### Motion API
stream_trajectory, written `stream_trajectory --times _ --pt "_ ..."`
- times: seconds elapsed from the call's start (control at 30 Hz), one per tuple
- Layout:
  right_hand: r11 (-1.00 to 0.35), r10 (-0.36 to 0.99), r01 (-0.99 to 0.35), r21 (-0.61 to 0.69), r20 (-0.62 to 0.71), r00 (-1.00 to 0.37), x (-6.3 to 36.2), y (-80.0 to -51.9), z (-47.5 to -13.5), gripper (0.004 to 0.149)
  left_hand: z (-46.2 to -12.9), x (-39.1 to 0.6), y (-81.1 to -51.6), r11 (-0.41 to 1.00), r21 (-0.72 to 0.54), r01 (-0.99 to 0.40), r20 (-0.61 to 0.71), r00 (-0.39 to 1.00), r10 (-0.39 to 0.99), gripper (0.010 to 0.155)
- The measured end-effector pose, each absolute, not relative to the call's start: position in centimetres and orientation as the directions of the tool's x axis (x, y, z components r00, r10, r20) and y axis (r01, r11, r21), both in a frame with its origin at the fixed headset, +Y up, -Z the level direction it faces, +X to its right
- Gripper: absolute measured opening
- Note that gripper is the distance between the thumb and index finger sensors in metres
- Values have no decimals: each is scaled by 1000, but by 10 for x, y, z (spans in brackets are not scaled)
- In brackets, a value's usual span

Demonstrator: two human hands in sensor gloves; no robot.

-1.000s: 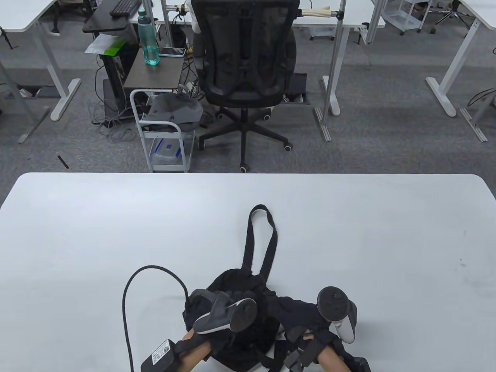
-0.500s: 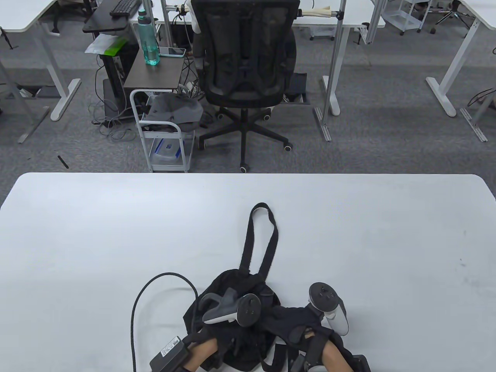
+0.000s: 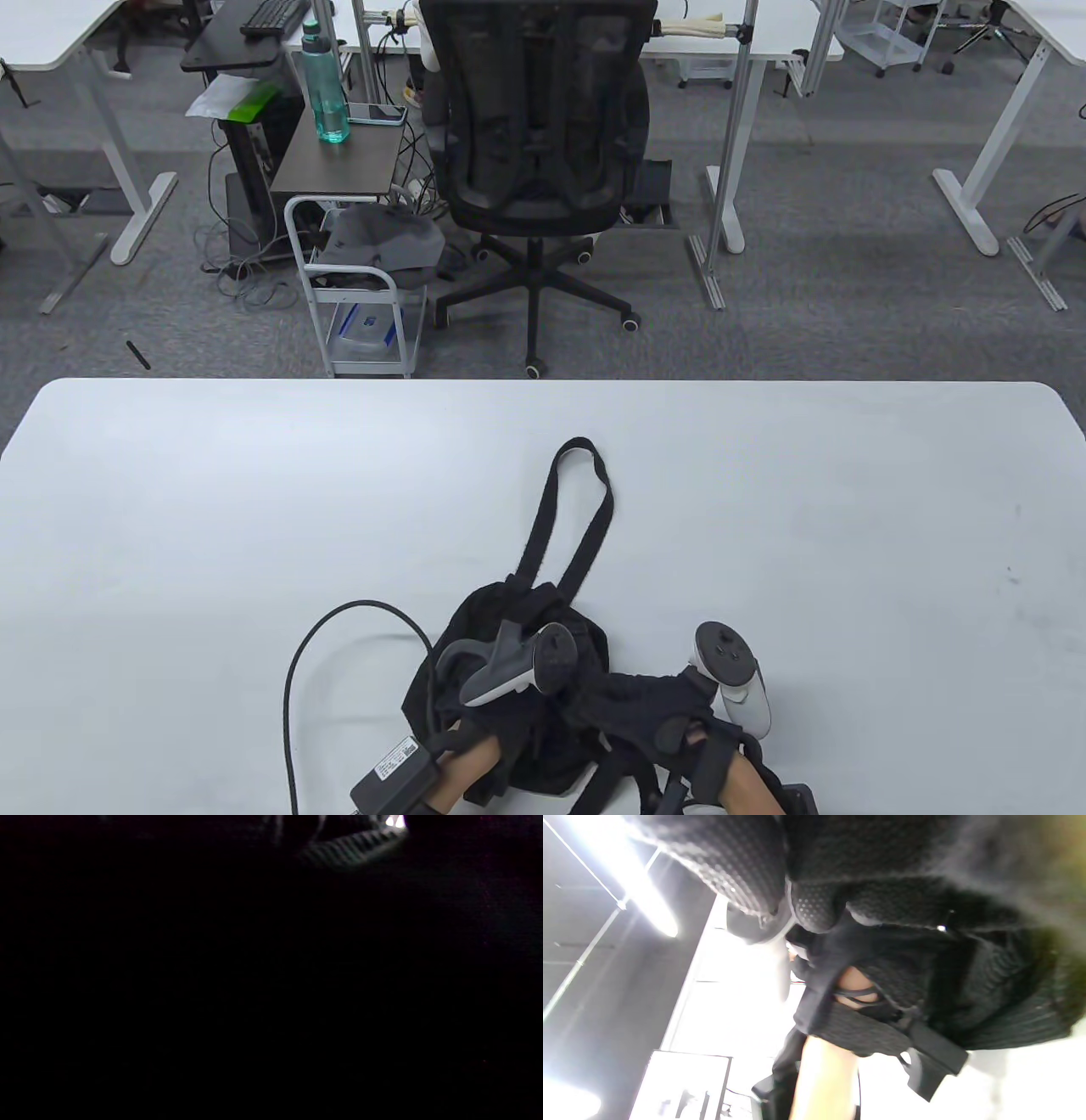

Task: Pull shoulder strap to tighten

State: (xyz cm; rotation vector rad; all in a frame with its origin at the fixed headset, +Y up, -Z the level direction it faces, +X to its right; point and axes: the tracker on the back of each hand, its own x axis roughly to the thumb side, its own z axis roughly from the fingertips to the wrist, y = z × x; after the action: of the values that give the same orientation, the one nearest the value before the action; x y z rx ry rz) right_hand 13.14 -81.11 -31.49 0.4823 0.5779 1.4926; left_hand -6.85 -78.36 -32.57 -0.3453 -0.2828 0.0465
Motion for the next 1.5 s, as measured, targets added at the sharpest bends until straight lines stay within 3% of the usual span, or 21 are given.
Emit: stream_trajectory --times 0.5,0.8,1.0,1.2,1.33,1.5 --pt "107 984 -829 549 63 168 173 -773 -311 45 -329 -72 -781 944 -329 -12 201 976 82 103" --pt "212 935 -822 528 135 328 190 -750 -303 55 -334 -74 -780 940 -339 -23 173 981 87 103" --pt "183 936 -857 482 180 301 198 -744 -300 59 -337 -75 -781 937 -347 -36 165 981 99 101" --pt "112 983 -940 323 100 152 211 -744 -300 63 -349 -74 -781 920 -388 -59 118 987 113 101" --pt "-140 986 -892 430 -23 -165 219 -748 -299 77 -359 -73 -782 912 -407 -53 98 990 101 102" --pt "-255 925 -804 537 -107 -365 213 -759 -301 79 -370 -69 -782 904 -422 -74 58 992 109 100"
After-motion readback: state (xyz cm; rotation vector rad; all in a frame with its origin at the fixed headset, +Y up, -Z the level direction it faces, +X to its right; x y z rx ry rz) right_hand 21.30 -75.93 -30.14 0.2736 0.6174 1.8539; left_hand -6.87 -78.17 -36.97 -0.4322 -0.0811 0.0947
